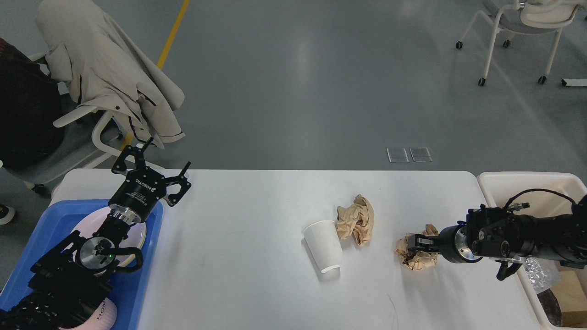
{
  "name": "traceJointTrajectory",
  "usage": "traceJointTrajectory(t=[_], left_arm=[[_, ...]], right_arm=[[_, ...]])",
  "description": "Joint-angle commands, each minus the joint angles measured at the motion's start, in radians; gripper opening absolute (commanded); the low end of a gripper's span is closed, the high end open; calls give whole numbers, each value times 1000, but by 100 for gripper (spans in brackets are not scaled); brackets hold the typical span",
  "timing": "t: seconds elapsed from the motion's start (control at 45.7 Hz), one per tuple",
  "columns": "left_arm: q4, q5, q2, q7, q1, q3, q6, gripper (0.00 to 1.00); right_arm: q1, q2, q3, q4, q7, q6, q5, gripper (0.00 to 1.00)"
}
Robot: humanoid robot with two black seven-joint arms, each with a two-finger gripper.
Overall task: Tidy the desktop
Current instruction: 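Carry the crumpled paper over the bin and release it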
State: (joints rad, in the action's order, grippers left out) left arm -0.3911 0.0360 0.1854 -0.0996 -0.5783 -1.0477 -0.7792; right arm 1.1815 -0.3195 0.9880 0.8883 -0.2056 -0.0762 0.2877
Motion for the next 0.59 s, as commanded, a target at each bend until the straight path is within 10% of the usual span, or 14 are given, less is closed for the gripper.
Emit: traceJointTrajectory(t=[0.0,0.219,0.372,0.569], left_arm=[[0,1,0,0,0,0,0,100],[1,-1,0,0,0,0,1,100],[0,-1,0,0,0,0,1,100],[0,-1,0,0,0,0,0,100]], right_arm=[[41,-32,23,41,-9,-20,-15,0],[445,-194,188,303,-61,-213,1,0],[918,-274,274,343,-83,-584,94,0],[1345,-311,282,339,-264,-884,315,0]])
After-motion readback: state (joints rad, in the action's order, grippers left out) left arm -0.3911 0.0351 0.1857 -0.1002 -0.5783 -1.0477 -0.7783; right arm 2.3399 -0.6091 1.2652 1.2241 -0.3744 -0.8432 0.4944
